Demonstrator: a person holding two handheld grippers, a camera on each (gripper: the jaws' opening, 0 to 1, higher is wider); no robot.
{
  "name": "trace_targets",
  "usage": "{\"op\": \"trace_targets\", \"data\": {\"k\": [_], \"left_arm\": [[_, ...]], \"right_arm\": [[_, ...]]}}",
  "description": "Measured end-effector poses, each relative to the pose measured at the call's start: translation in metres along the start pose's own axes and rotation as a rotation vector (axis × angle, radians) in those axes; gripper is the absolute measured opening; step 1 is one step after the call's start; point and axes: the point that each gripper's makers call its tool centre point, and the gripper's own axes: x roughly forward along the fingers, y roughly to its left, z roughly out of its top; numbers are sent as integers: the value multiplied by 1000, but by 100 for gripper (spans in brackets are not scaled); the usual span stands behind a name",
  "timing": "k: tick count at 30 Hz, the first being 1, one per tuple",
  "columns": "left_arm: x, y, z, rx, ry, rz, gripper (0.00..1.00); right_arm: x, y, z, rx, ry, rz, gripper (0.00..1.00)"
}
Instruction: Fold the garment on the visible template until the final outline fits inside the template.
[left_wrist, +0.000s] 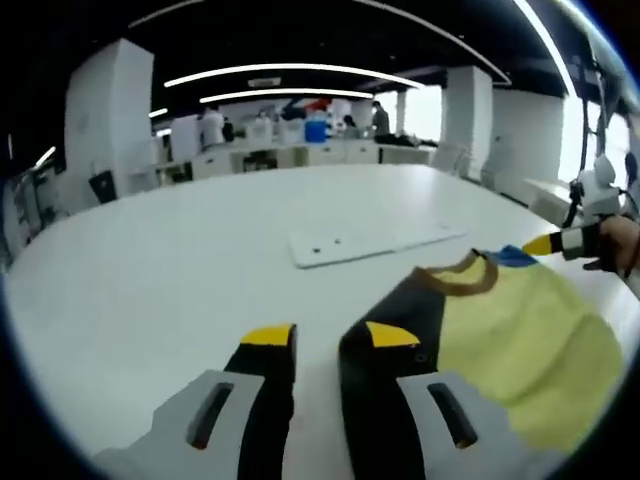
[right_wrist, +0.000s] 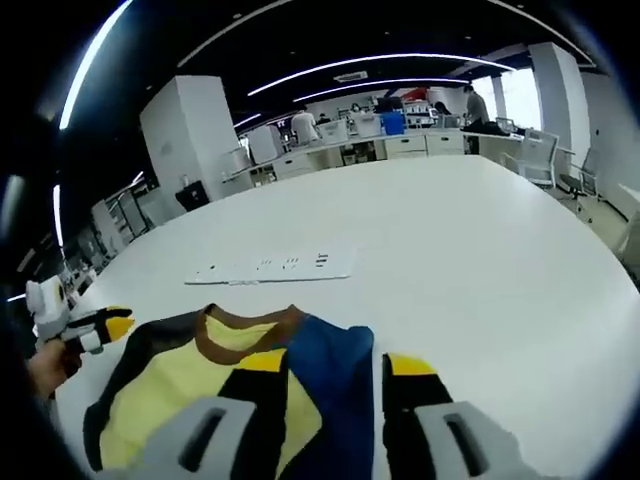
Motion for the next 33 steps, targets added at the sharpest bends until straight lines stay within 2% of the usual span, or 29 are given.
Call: {"op": "trace_targets", "data": {"k": [4,10,15,18,19,21,22,24,33], "left_arm": [[-8,-5,6,4,-14,-24,38],[-30,-17,11,4,-1,-71,53],[-52,-24,6,30,1,-89,61],[-61,-25,0,18,6,-99,64],[-66,-28,-2,22,7,-106,65],[-75,-34,-8,38,18,-121,67],[-79,-34,-14,56,38,-129,68],[-86,-37,-20,71,58,-136,68],[-113,-39,-32,74,72,-173,67]], "right_arm": [[-8,5,4,-20,-5,11,49],[-24,15,3,-57,26,32,63],[-42,25,0,-56,37,53,71],[-54,30,-2,-52,34,62,72],[-60,33,-4,-60,41,65,73],[-59,33,-5,-71,49,71,73],[-69,36,-9,-79,53,75,73],[-76,38,-14,-88,61,85,73],[-100,36,-38,-115,102,105,70]]}}
